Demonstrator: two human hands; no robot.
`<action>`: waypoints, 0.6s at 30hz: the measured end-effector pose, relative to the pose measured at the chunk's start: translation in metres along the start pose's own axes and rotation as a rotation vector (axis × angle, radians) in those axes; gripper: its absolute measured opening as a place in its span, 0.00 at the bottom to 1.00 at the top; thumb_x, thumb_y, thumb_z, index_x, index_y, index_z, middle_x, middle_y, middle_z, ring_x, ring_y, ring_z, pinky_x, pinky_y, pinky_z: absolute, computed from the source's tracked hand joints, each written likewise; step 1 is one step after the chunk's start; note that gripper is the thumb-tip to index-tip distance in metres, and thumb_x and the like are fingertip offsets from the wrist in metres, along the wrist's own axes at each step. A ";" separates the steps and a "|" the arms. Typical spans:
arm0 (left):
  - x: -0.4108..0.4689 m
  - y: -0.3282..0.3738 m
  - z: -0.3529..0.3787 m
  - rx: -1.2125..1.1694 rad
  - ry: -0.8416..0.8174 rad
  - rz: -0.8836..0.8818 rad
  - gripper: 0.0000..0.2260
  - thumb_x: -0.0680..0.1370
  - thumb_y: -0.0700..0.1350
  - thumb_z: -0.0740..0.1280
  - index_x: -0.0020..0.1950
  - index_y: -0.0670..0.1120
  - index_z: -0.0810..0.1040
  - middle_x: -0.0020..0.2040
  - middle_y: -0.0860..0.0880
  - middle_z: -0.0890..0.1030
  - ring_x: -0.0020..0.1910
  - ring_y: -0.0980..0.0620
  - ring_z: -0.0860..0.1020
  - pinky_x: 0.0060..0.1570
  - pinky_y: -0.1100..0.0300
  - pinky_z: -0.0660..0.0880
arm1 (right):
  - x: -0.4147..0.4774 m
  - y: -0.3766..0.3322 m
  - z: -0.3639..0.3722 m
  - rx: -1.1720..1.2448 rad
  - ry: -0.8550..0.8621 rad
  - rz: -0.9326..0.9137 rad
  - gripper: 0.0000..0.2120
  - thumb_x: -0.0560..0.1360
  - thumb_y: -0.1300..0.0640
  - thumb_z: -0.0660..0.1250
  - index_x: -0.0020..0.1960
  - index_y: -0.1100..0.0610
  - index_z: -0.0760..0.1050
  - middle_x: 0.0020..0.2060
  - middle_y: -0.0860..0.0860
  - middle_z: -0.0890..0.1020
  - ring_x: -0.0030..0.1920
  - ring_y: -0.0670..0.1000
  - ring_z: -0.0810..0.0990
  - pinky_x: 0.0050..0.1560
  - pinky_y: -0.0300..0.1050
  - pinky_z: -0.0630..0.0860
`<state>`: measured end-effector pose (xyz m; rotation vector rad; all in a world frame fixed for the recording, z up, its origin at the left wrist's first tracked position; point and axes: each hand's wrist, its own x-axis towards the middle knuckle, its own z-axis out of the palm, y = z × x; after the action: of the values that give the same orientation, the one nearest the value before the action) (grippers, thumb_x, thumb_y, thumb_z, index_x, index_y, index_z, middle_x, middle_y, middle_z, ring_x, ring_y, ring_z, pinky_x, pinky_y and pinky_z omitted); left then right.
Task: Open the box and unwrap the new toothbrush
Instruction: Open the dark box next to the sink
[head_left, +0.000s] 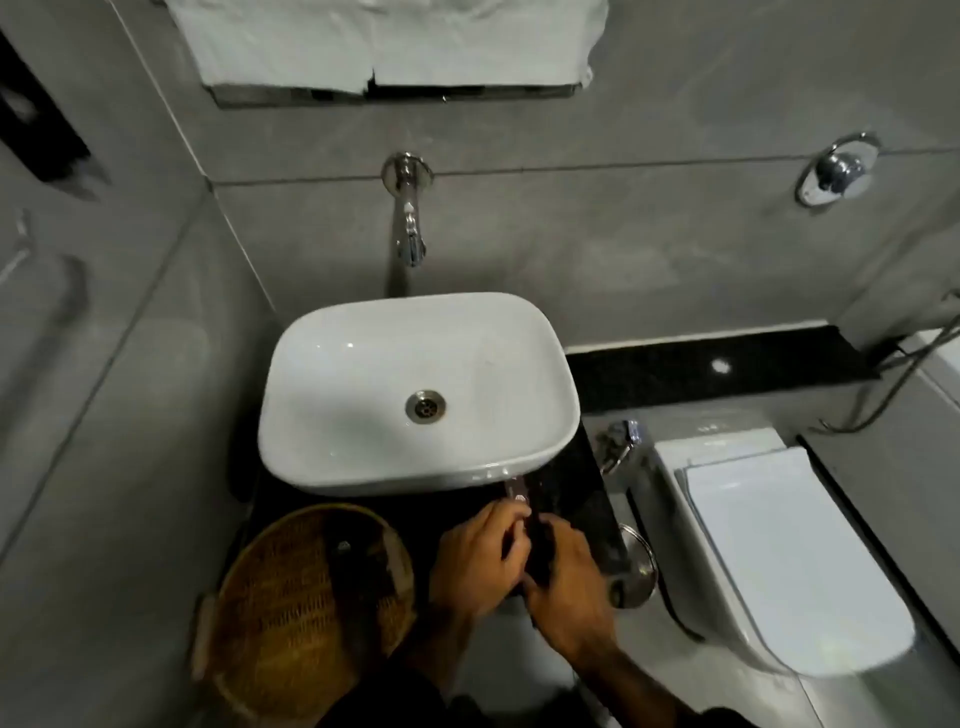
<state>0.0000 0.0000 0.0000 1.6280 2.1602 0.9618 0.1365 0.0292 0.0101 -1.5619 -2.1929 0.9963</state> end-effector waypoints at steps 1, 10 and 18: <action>-0.007 0.000 0.007 -0.002 -0.068 -0.050 0.12 0.76 0.52 0.62 0.58 0.58 0.75 0.53 0.57 0.83 0.48 0.56 0.82 0.48 0.63 0.78 | 0.000 0.005 0.003 -0.041 -0.035 0.011 0.30 0.73 0.56 0.76 0.73 0.54 0.71 0.63 0.55 0.78 0.61 0.57 0.81 0.60 0.50 0.77; -0.020 0.000 0.052 -0.063 -0.212 -0.311 0.13 0.78 0.52 0.59 0.63 0.57 0.72 0.59 0.53 0.80 0.55 0.51 0.80 0.54 0.56 0.78 | 0.007 0.022 0.015 -0.174 -0.150 0.011 0.17 0.79 0.62 0.65 0.66 0.59 0.71 0.58 0.58 0.77 0.50 0.62 0.83 0.47 0.56 0.79; -0.011 0.016 0.066 -0.210 0.008 -0.519 0.18 0.78 0.50 0.64 0.67 0.48 0.73 0.65 0.45 0.76 0.56 0.43 0.80 0.56 0.50 0.77 | 0.000 0.044 -0.004 -0.088 -0.281 0.109 0.30 0.66 0.57 0.81 0.61 0.55 0.67 0.52 0.57 0.82 0.48 0.61 0.84 0.42 0.50 0.78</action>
<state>0.0535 0.0148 -0.0403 0.8999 2.2278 0.9806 0.1706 0.0389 -0.0164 -1.6851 -2.3863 1.2334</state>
